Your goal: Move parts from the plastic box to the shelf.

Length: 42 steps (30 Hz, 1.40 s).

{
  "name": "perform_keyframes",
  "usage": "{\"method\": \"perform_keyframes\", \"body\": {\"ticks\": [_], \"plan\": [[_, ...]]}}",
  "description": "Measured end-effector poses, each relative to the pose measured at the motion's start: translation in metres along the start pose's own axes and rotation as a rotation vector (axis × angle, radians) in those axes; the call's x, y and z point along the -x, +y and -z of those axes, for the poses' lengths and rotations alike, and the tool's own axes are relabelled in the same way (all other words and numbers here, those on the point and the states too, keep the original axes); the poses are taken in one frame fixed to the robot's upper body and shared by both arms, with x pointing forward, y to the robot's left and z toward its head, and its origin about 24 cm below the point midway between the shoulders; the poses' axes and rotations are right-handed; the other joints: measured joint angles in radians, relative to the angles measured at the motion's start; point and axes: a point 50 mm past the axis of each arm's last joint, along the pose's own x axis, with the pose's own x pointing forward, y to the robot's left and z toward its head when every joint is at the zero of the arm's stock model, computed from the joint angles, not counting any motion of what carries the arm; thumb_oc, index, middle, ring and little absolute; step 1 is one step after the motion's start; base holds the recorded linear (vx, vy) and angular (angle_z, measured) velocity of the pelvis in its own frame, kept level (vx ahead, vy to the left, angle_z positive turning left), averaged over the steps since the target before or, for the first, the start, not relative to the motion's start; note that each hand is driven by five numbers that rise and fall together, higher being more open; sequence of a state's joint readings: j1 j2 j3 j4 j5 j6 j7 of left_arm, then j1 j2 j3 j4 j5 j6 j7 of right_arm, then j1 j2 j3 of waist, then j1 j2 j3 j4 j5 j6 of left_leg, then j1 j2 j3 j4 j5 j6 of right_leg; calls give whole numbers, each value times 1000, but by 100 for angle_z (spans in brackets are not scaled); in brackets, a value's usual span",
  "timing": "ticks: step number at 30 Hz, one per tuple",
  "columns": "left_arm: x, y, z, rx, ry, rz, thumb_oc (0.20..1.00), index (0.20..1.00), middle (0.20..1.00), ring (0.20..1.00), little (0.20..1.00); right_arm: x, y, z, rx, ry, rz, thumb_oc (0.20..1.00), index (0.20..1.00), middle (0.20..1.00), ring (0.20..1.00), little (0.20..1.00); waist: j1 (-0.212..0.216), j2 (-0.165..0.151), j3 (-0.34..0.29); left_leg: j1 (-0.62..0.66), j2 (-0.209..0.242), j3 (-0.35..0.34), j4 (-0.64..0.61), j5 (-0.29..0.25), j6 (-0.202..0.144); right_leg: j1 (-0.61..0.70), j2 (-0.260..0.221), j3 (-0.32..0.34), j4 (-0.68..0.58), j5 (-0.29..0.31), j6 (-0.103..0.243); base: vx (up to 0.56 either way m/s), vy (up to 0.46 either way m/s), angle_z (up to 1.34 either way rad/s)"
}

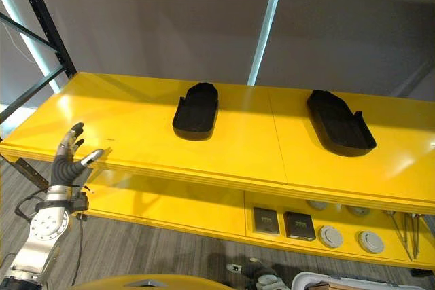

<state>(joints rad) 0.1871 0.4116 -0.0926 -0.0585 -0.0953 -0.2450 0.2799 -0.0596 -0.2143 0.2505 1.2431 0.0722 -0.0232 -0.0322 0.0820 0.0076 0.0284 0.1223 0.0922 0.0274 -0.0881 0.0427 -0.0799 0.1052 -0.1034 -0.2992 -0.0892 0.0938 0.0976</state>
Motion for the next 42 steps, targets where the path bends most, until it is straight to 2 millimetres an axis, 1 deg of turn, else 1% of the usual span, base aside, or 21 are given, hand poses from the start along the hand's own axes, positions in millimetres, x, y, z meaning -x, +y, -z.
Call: {"method": "perform_keyframes", "body": {"ticks": [5,7,9,10,11,12,14,15,18,20,21,23,24,26,27,30,32,33,35,38,42], "plan": [[-1,-19,0,10,5,111,1000,1000,1000,1000,1000,4,-2,20,-118,37,23,1000,1000,1000,1000,1000,-39,-40,-2,-20,-33,-1,1,8,12,-38,-30,0,21,5,8,-117,191,2],[-7,-21,-5,1,-20,136,1000,1000,1000,1000,1000,3,-5,15,-122,29,30,1000,1000,1000,1000,1000,-46,-31,2,-43,-40,9,0,19,27,-84,-48,16,65,5,20,-274,73,-19],[-16,-20,-12,-29,-62,153,1000,1000,1000,1000,1000,4,-3,23,-159,52,43,1000,1000,1000,1000,1000,-75,-67,26,-76,-63,56,8,27,36,-166,-53,61,90,39,33,-238,65,-70],[-26,-17,-20,-61,-101,153,1000,1000,1000,1000,1000,2,-5,13,-201,27,52,1000,1000,1000,1000,1000,-79,-72,33,-103,-56,116,5,29,49,-208,-60,101,58,109,71,-202,83,-132],[-32,-14,-26,-88,-132,158,1000,1000,1000,1000,1000,3,-4,15,-226,37,56,1000,1000,1000,1000,1000,-105,-95,50,-110,-56,181,21,45,62,-224,-54,68,11,156,120,-189,111,-145],[-37,-8,-33,-126,-167,152,1000,1000,1000,1000,1000,2,1,14,-251,35,48,1000,1000,1000,1000,1000,-110,-134,61,-137,-70,220,67,16,76,-241,-62,3,-4,99,146,-65,88,-123],[-43,-7,-32,-116,-156,114,1000,1000,1000,1000,1000,2,-5,17,-274,61,67,1000,1000,1000,1000,1000,-110,-80,94,-155,33,309,85,6,82,-299,-87,-209,220,-21,36,-116,114,-139],[-42,-7,-31,-123,-153,117,1000,1000,1000,1000,1000,3,-5,26,-286,97,77,1000,1000,1000,1000,1000,-90,-62,95,-133,66,340,72,7,82,-302,-107,-292,367,-65,27,-176,88,-155],[-33,4,-21,-112,-108,36,1000,1000,1000,1000,1000,9,-19,48,-298,144,128,1000,1000,1000,1000,1000,-59,-62,93,-61,94,464,48,25,78,-194,-213,-404,643,-217,23,-137,46,-113],[-28,16,-15,-93,-78,-57,1000,1000,1000,1000,1000,10,-19,49,-296,144,128,1000,1000,1000,1000,1000,-16,-77,84,-28,97,562,50,32,50,-117,-254,-485,640,-228,-10,-83,-49,-161],[-29,21,-14,-93,-73,-85,1000,1000,1000,1000,1000,8,-17,43,-291,121,122,1000,1000,1000,1000,1000,-15,-94,78,-28,105,572,74,28,44,-102,-209,-477,557,-225,-23,-96,-141,-160],[-28,17,-8,-87,-46,-67,1000,1000,1000,1000,1000,7,-16,34,-269,82,112,1000,1000,1000,1000,1000,-6,-75,76,-41,127,528,134,-39,74,-79,-140,-453,418,-219,-76,-51,-228,-153],[-29,4,-6,-58,-37,-36,1000,1000,1000,1000,1000,7,-24,30,-258,58,127,1000,1000,1000,1000,1000,-29,-50,69,-45,81,490,86,-43,44,-65,-82,-408,307,-204,-68,-4,-297,-152],[-31,-3,-6,-42,-38,-21,1000,1000,1000,1000,1000,9,-22,40,-257,83,127,1000,1000,1000,1000,1000,-40,-16,58,-32,96,464,77,7,4,-66,-36,-361,264,-182,-74,-6,-224,-84],[-41,-7,-8,-42,-51,-11,1000,1000,1000,1000,1000,9,-12,42,-268,87,101,1000,1000,1000,1000,1000,-78,-39,59,-87,112,465,178,11,-12,-67,-35,-342,256,-189,-68,-20,-183,-30],[-45,-10,-15,-10,-79,-15,1000,1000,1000,1000,1000,11,-5,50,-264,125,83,1000,1000,1000,1000,1000,-90,-59,72,-138,146,434,293,36,-15,-91,-29,-322,255,-215,-91,-18,-208,-11],[-40,-6,-11,7,-54,-37,1000,1000,1000,1000,1000,11,-1,51,-268,126,74,1000,1000,1000,1000,1000,-56,-83,90,-225,185,351,479,97,-100,-107,-22,-285,247,-225,-113,-8,78,-67],[-37,-5,-7,18,-33,-45,1000,1000,1000,1000,1000,10,-7,47,-247,110,85,1000,1000,1000,1000,1000,-38,-77,112,-285,171,224,564,57,-136,-93,-1,-239,203,-170,-121,9,215,-105],[-29,-8,1,46,4,-55,1000,1000,1000,1000,1000,9,-25,41,-207,88,123,1000,1000,1000,1000,1000,-27,-55,111,-255,79,55,367,-17,-120,-108,16,-195,174,-144,-107,85,177,-94],[-30,-8,3,46,12,-64,1000,1000,1000,1000,1000,7,-37,27,-190,43,145,1000,1000,1000,1000,1000,-38,-10,128,-174,81,-71,78,19,-91,-99,76,-114,138,-127,-100,131,147,-73],[-28,-10,9,41,41,-57,1000,1000,1000,1000,1000,7,-37,24,-184,34,146,1000,1000,1000,1000,1000,-28,-3,124,-132,78,-187,22,29,-84,-91,92,-59,114,-107,-109,92,262,-70]]}}
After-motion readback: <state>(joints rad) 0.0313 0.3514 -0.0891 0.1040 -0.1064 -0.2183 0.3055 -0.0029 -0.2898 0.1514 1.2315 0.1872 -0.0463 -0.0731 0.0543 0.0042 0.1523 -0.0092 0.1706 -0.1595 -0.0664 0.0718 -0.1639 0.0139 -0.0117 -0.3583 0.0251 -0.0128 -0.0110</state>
